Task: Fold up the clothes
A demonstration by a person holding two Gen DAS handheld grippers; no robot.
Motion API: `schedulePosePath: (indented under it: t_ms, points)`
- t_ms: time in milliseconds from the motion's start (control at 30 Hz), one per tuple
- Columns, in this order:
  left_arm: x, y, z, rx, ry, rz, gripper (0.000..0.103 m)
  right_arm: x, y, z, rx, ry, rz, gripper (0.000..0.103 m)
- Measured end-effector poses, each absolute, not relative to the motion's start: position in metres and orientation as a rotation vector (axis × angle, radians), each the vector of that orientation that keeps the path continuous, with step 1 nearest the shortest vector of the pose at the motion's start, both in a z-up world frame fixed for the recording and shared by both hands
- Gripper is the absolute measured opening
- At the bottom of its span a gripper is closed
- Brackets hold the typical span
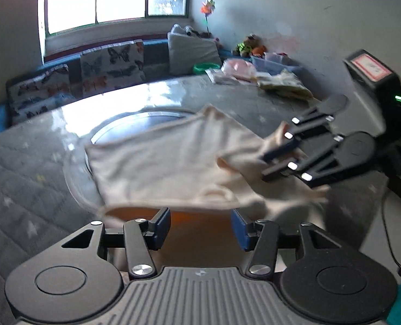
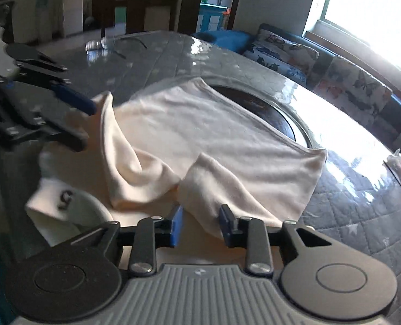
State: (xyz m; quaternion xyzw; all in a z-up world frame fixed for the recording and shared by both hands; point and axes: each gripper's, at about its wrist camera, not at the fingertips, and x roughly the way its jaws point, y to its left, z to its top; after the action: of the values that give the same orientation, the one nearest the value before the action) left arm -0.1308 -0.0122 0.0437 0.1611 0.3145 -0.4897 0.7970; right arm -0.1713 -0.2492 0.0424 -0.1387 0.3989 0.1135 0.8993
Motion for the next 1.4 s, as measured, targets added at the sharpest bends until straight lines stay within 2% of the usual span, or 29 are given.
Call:
schedulePosePath:
  t_ms: [233,367,567,767,900,967,1100,1133,1167,1200,1400]
  points:
    - [-0.138,-0.030,0.023,0.398,0.736,-1.099,0.054,-0.167,-0.255,0.039,-0.286,0.786,0.174,0.028]
    - [-0.129,-0.043,0.021,0.377,0.768,-1.113,0.054,-0.162,-0.263,0.042,-0.244,0.760,0.135,0.009]
    - [-0.106,-0.049,0.030,0.323,0.744,-1.034,0.056,-0.168,-0.301,0.049,-0.129,0.717,-0.056,0.005]
    - [-0.068,-0.051,0.034,0.210,0.759,-0.898,0.063,-0.184,-0.356,0.058,0.021,0.662,-0.335,0.005]
    - [-0.047,-0.046,0.034,0.138,0.789,-0.834,0.063,-0.207,-0.390,0.047,0.132,0.703,-0.475,0.005]
    - [-0.044,-0.043,0.035,0.129,0.789,-0.816,0.063,-0.220,-0.402,0.038,0.161,0.729,-0.545,0.012]
    - [-0.054,-0.039,0.040,0.152,0.763,-0.844,0.066,-0.246,-0.420,0.030,0.204,0.740,-0.621,0.013]
    - [-0.059,-0.039,0.042,0.160,0.756,-0.859,0.067,-0.250,-0.421,0.031,0.209,0.735,-0.621,0.016]
    - [-0.064,-0.039,0.043,0.169,0.749,-0.873,0.068,-0.252,-0.423,0.032,0.216,0.726,-0.620,0.024]
    - [-0.069,-0.040,0.044,0.179,0.744,-0.887,0.068,-0.253,-0.424,0.034,0.223,0.715,-0.618,0.027]
    - [-0.102,-0.044,0.043,0.231,0.733,-0.976,0.069,-0.255,-0.435,0.040,0.344,0.666,-0.584,0.027]
